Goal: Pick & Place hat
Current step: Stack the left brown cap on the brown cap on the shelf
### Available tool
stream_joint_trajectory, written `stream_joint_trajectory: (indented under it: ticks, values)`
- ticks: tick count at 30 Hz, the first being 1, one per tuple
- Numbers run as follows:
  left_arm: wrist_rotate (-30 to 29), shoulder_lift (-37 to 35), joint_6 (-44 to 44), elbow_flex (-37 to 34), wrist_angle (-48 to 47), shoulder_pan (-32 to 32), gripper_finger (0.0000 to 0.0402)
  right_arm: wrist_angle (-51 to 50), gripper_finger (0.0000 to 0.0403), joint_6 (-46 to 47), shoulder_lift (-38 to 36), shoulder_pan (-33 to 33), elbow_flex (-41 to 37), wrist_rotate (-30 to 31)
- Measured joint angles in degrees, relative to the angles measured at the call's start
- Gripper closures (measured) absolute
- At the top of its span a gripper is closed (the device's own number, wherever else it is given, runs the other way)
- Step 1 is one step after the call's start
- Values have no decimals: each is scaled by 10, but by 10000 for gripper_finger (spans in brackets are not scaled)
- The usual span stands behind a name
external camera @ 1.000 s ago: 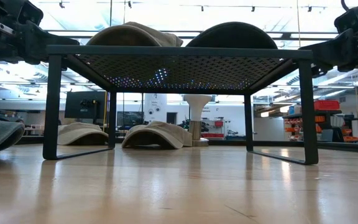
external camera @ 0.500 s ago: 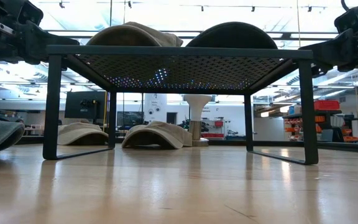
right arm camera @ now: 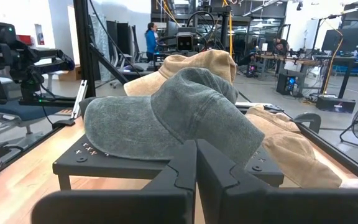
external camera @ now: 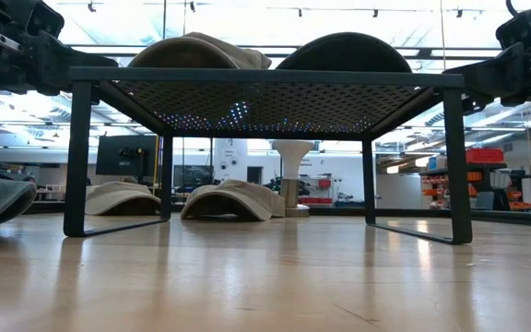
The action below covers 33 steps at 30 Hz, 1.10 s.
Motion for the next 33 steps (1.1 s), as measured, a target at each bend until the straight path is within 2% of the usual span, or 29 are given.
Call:
stream_joint_trajectory:
  ticks: [14,19,22,27,33]
  values:
    - [0,0,0,0,0,0,372,0,388,0,0,0,0,0]
    - [1,0,-31,0,6,0,372,0,388,0,0,0,0,0]
    - [23,0,-63,0,34,0,372,0,388,0,0,0,0,0]
    - [25,0,-109,0,95,0,372,0,388,0,0,0,0,0]
    - [22,0,-97,0,204,0,372,1,388,0,0,0,0,0]
